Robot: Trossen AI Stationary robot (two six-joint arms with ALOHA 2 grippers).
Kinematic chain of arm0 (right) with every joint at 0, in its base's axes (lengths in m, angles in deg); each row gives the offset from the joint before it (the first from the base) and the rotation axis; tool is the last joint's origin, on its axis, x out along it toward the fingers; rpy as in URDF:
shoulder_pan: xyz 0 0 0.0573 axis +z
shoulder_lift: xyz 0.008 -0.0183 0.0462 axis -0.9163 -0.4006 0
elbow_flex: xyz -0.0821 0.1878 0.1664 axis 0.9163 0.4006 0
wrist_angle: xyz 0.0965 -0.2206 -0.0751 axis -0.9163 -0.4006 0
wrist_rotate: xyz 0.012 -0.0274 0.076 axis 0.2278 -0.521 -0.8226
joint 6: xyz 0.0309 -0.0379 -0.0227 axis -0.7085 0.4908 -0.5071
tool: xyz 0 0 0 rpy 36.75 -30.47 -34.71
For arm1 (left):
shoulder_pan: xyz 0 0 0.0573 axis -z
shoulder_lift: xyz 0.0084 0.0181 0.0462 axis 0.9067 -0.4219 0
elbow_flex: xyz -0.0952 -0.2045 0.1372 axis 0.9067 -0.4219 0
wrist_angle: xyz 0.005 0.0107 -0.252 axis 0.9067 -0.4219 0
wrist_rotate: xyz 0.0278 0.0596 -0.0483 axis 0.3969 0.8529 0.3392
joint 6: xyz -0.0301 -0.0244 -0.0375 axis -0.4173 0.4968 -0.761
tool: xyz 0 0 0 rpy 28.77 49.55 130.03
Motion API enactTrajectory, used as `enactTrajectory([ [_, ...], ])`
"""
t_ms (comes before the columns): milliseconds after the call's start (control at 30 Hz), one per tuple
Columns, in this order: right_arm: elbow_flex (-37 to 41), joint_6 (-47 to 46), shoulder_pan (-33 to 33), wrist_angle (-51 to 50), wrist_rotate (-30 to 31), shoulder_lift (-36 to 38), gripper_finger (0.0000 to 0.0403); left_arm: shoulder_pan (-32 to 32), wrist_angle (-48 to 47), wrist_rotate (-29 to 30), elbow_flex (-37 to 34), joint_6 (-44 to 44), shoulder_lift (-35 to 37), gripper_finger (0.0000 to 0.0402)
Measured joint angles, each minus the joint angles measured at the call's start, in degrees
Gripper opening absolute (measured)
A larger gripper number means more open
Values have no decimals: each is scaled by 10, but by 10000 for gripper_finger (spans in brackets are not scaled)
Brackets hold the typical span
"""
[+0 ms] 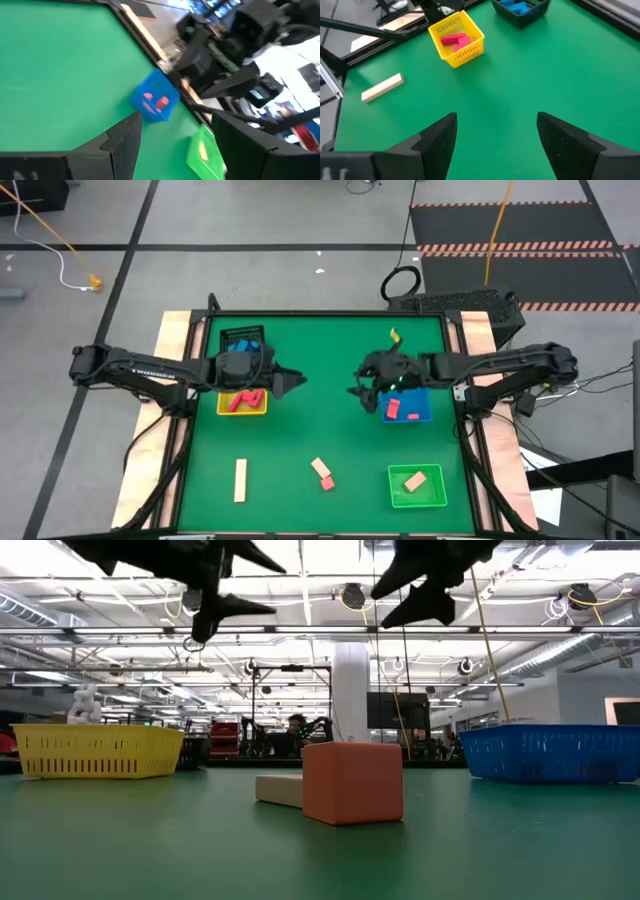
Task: Sort & place blocks by color
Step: Put the right brown block into the green bin
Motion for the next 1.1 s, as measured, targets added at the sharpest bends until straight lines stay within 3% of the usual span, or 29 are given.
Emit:
enactTrajectory([
  [167,0,-47,59,77,70,-56,263,49,4,-3,0,-2,0,239],
  [500,0,-243,160,183,90,-192,263,177,3,-33,0,-14,33,239],
  [733,0,-373,215,252,119,-255,263,251,-4,2,0,-3,79,239],
  [933,-27,-406,247,301,126,-306,263,294,-14,53,0,14,112,239],
  [1100,-97,-354,260,277,134,-353,263,324,-14,81,0,24,120,239],
])
